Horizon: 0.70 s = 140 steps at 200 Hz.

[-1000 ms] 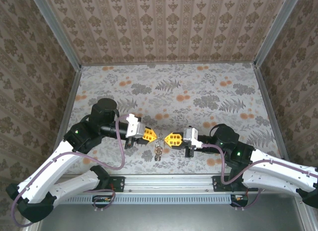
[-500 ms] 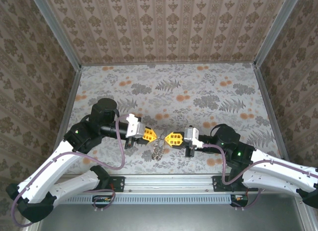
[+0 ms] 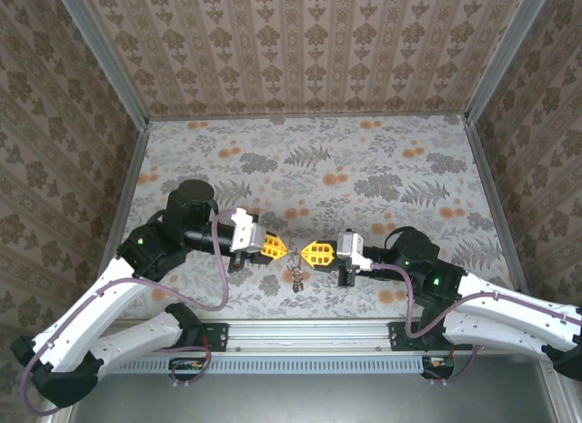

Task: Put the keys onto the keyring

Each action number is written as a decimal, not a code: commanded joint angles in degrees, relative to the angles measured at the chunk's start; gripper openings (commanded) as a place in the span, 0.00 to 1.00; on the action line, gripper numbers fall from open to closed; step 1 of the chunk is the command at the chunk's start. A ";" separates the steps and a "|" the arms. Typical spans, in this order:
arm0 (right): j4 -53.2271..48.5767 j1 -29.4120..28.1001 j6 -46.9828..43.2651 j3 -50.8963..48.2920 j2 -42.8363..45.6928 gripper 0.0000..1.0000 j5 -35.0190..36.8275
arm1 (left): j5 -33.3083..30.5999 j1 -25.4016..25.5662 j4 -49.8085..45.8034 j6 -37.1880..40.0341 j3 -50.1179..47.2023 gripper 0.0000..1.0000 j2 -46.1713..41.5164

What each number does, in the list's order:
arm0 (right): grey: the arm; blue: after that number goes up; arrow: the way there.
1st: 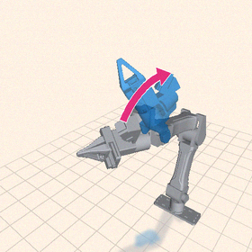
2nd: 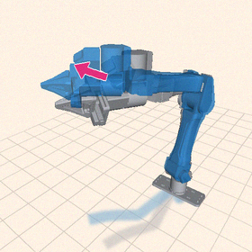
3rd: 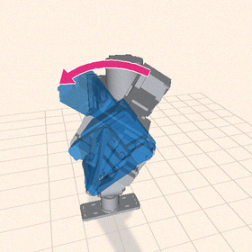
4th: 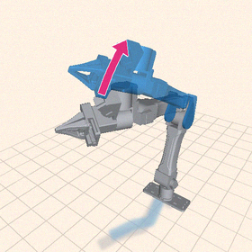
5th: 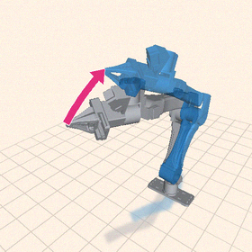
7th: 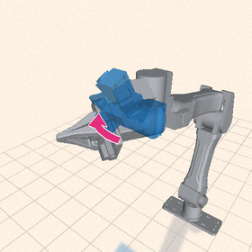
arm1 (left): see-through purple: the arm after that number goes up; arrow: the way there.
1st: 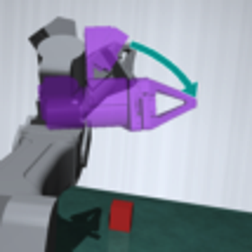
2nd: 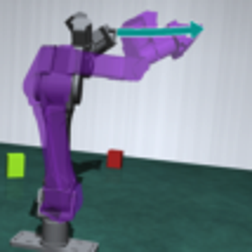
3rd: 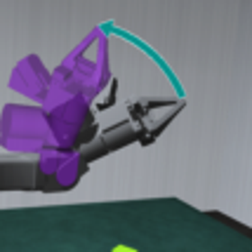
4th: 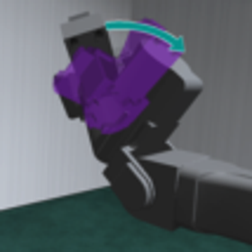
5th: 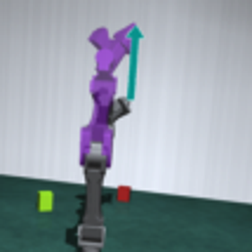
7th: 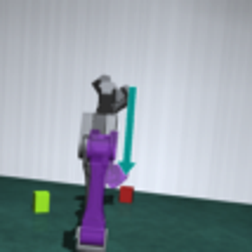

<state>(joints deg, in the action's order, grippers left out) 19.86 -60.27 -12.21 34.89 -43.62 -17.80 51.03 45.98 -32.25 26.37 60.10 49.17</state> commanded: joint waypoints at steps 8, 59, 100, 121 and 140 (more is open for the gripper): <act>2.06 -0.20 -0.25 -0.13 0.53 0.00 0.73 | 1.63 -0.41 1.40 -0.18 1.04 0.00 -0.23; 0.38 -0.27 -0.82 -0.27 1.56 0.00 1.51 | 1.64 -0.39 1.51 -0.27 0.99 0.00 -0.22; 1.29 -0.24 -0.08 -0.24 0.80 0.00 0.37 | 1.45 -0.44 1.57 -0.28 0.98 0.00 -0.38; 1.44 -0.27 0.22 -0.42 0.64 0.00 0.05 | 1.36 -0.36 1.71 -0.36 0.82 0.00 -0.40; 1.40 -0.29 0.42 -0.22 0.46 0.00 -0.52 | 1.33 -0.42 1.82 -0.36 0.94 0.00 -0.45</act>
<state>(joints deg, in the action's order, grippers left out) 20.03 -60.27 -12.19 34.87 -43.00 -17.19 51.03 45.98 -32.25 26.37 60.10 49.17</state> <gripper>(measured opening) 0.062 0.054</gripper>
